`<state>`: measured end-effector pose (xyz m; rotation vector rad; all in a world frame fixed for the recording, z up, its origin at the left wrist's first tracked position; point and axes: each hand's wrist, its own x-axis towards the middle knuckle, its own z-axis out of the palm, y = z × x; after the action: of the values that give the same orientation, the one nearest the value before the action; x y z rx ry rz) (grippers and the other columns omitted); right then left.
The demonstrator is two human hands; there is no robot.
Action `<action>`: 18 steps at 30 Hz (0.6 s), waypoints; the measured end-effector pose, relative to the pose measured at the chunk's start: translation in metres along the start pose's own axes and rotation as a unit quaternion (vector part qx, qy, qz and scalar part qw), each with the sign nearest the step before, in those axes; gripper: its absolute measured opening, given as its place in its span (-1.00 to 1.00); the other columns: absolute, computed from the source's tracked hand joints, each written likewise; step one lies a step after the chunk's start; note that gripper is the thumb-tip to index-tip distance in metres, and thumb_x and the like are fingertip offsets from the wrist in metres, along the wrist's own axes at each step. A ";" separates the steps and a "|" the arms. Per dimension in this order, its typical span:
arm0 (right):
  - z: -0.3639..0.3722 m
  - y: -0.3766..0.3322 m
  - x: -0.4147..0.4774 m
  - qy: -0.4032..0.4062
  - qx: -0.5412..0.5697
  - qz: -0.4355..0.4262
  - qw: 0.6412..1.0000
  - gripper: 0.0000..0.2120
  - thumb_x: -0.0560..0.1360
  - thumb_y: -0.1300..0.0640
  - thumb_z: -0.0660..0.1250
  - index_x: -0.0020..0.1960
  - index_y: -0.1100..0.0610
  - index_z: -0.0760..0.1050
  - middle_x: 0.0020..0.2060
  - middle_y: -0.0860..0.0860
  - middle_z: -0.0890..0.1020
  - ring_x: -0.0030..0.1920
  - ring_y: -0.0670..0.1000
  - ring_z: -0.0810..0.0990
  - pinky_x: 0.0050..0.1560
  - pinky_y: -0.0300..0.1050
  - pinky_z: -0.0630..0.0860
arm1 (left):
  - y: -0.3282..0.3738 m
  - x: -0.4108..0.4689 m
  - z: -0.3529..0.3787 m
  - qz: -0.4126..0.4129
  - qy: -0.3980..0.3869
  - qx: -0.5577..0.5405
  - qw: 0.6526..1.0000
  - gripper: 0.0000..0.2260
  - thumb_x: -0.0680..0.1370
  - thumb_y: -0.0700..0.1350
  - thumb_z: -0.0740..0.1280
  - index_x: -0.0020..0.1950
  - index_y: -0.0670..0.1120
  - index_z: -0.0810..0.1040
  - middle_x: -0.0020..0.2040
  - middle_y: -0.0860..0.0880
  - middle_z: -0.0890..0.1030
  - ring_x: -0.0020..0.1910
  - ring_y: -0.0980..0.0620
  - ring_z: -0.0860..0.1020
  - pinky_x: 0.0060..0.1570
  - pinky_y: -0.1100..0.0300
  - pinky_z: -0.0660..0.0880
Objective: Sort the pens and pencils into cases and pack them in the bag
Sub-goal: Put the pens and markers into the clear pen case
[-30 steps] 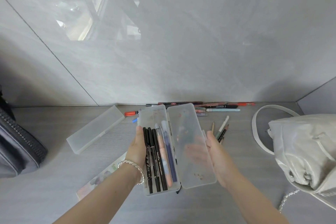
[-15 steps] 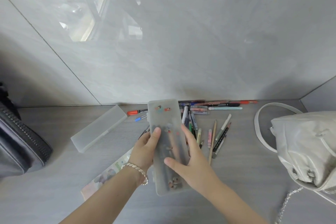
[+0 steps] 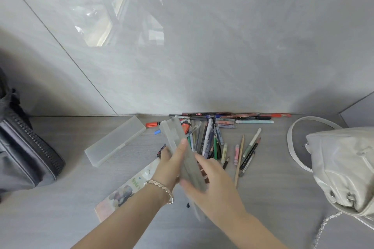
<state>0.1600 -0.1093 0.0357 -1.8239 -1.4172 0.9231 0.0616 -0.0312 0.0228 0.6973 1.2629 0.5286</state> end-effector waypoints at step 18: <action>-0.005 -0.008 0.005 -0.074 -0.172 -0.051 0.981 -0.63 0.58 -0.07 0.06 0.28 0.13 0.28 -0.22 0.00 0.50 -0.22 0.04 0.47 -0.24 -0.13 0.33 | -0.028 0.001 -0.002 -0.033 0.050 -0.066 0.996 -0.33 0.27 0.34 0.38 0.21 -0.06 0.50 0.07 -0.11 0.66 0.05 -0.09 0.62 -0.01 0.02 0.56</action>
<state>0.1608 -0.1030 0.0440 -1.9365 -1.8393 0.8138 0.0594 -0.0494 0.0015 0.5209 1.3279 0.5926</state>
